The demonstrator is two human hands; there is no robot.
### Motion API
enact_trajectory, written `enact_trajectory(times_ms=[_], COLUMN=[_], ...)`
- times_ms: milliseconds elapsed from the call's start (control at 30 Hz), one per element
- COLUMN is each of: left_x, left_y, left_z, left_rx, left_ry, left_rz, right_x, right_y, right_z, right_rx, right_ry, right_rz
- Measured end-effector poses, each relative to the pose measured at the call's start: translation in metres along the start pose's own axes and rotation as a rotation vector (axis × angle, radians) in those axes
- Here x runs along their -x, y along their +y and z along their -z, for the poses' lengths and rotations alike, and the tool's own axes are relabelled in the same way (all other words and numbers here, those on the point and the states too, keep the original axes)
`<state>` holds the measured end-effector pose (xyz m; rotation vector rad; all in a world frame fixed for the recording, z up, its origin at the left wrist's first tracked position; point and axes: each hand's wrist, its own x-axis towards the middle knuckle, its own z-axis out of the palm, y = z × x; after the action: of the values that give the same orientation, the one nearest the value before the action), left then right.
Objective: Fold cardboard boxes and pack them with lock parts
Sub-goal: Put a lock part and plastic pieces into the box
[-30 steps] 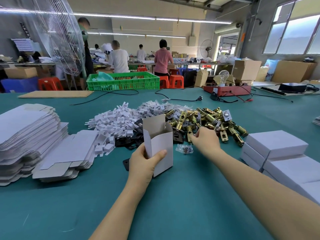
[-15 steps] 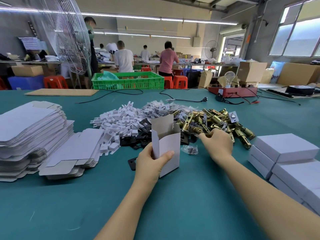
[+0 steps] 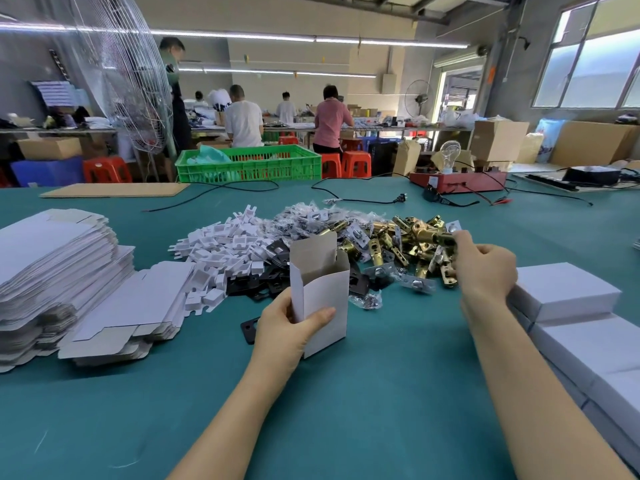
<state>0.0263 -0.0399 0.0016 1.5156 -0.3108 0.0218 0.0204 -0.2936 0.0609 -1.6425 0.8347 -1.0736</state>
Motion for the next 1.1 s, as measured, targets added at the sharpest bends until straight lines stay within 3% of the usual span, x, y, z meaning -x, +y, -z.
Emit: enact_trajectory(times_ms=[233, 400, 500, 833, 1100], left_x=[0.003, 0.006, 0.006, 0.006, 0.008], left_y=[0.004, 0.008, 0.008, 0.006, 0.009], left_z=[-0.002, -0.004, -0.003, -0.004, -0.007], left_rx=[-0.012, -0.018, -0.031, -0.067, -0.097], left_ry=[-0.056, -0.057, -0.070, -0.060, -0.042], left_rz=[0.017, 0.018, 0.021, 0.037, 0.022], right_x=[0.022, 0.053, 0.062, 0.062, 0.075], right_y=[-0.081, -0.108, -0.107, -0.096, -0.100], right_z=[0.030, 0.034, 0.024, 0.010, 0.008], right_rx=[-0.222, -0.288, -0.221, -0.018, 0.221], right_ry=[-0.352, -0.720, -0.824, -0.743, -0.609], right_rz=[0.247, 0.220, 0.217, 0.317, 0.648])
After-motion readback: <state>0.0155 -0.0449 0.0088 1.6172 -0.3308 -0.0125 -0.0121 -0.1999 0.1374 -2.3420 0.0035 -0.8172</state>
